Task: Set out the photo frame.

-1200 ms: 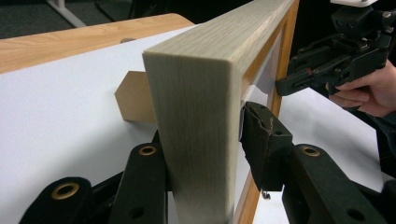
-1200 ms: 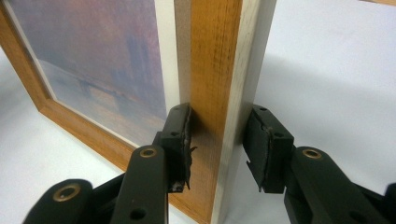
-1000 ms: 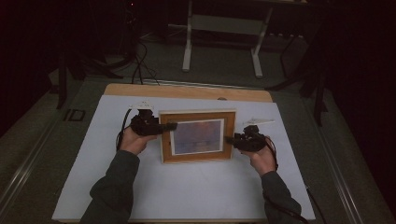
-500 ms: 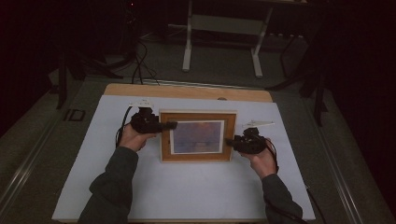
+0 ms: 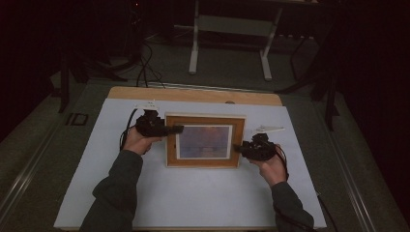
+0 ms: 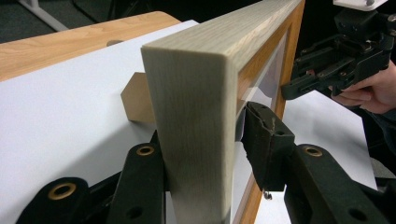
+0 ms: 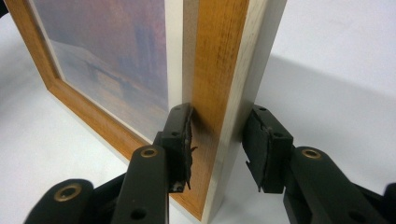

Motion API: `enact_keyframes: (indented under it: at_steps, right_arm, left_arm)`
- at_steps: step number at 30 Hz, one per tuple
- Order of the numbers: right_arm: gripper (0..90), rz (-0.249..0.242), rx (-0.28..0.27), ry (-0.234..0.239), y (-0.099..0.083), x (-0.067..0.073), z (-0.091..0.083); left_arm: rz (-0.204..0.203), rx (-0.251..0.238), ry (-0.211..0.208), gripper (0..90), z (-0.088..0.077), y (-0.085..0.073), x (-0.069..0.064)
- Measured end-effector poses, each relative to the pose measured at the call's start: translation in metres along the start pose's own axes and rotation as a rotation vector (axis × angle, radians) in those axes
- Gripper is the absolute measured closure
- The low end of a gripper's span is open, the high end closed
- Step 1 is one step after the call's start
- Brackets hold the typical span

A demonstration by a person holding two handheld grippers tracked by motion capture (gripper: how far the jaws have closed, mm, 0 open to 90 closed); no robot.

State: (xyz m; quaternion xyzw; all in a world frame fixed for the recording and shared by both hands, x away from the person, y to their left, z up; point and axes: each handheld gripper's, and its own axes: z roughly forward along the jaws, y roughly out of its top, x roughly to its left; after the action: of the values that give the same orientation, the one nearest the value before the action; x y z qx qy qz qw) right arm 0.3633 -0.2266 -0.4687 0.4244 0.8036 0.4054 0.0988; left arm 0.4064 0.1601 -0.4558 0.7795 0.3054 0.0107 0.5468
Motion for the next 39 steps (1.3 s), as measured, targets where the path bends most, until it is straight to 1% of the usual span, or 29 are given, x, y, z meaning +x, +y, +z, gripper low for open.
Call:
enact_keyframes:
  at_steps: [12,18,21,23,25,29,31,33,34,36,39]
  right_arm:
    - [62.3,-0.003,0.003,0.009,0.001,-0.001,0.000]
    - [61.6,-0.009,0.006,0.011,0.001,-0.001,-0.001]
    - [55.5,-0.008,-0.004,0.015,0.001,-0.002,-0.004]
    - [51.8,-0.002,-0.012,0.016,0.001,-0.004,-0.007]
    - [48.7,0.000,-0.015,0.020,0.001,-0.006,-0.010]
    - [45.3,0.010,-0.026,0.019,-0.001,-0.010,-0.017]
    - [44.6,0.016,-0.033,0.018,-0.003,-0.012,-0.020]
    - [44.5,0.023,-0.037,0.019,-0.005,-0.014,-0.024]
    - [44.4,0.027,-0.040,0.016,-0.006,-0.015,-0.025]
    - [43.9,0.036,-0.041,0.017,-0.009,-0.018,-0.028]
    - [43.8,0.048,-0.036,0.011,-0.014,-0.023,-0.030]
  left_arm:
    - [-0.005,0.006,0.018,60.9,0.000,0.001,-0.003]
    - [-0.019,0.008,0.025,58.6,-0.002,0.001,-0.005]
    - [-0.028,0.007,0.031,54.0,-0.005,0.002,-0.007]
    - [-0.029,0.010,0.050,50.3,-0.008,0.002,-0.008]
    - [-0.030,0.004,0.063,48.8,-0.013,0.001,-0.010]
    - [-0.020,0.001,0.113,42.4,-0.025,-0.003,-0.014]
    - [-0.020,0.015,0.146,41.4,-0.032,-0.006,-0.016]
    - [-0.024,0.014,0.180,40.1,-0.042,-0.010,-0.019]
    - [-0.027,0.013,0.190,40.0,-0.045,-0.012,-0.021]
    - [-0.038,-0.007,0.222,39.8,-0.054,-0.018,-0.024]
    - [-0.054,-0.025,0.273,39.8,-0.065,-0.028,-0.029]
